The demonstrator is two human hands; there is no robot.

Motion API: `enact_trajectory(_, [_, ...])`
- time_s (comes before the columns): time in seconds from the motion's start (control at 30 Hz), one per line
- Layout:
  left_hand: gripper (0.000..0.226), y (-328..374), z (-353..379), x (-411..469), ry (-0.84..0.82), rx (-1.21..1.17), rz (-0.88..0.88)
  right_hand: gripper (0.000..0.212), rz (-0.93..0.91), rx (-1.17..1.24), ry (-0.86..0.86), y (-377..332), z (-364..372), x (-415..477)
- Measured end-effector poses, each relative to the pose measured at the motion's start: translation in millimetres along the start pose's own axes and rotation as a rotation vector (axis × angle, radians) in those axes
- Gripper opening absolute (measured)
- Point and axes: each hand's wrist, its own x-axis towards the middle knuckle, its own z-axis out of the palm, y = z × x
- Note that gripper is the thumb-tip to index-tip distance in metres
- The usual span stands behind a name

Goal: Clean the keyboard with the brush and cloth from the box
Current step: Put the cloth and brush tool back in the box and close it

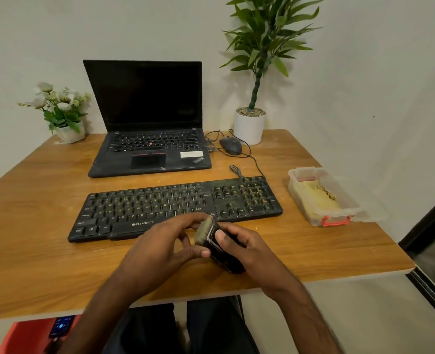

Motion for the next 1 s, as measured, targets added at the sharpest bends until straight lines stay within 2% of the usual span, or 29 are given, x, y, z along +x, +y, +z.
enact_trajectory(0.33, [0.067,4,7,4,-0.058,-0.139,0.006,0.039,0.017,0.142,-0.053,9,-15,-1])
enact_trajectory(0.4, [0.062,4,9,6,-0.035,-0.214,0.003,0.041,0.007,0.192,-0.037,10,-15,-3])
enact_trajectory(0.6, [0.043,21,22,26,0.067,-0.604,-0.069,0.046,-0.033,0.38,0.065,8,-28,-21])
enact_trajectory(0.77, [0.03,63,44,67,0.086,-0.739,-0.066,0.044,-0.062,0.336,0.31,-16,-66,-36])
enact_trajectory(0.9, [0.03,100,62,117,0.083,-0.66,-0.051,0.029,-0.059,0.263,0.505,-47,-116,-42])
enact_trajectory(1.0, [0.041,117,79,156,0.139,-0.284,0.057,0.025,-0.019,0.139,0.641,-61,-163,-37])
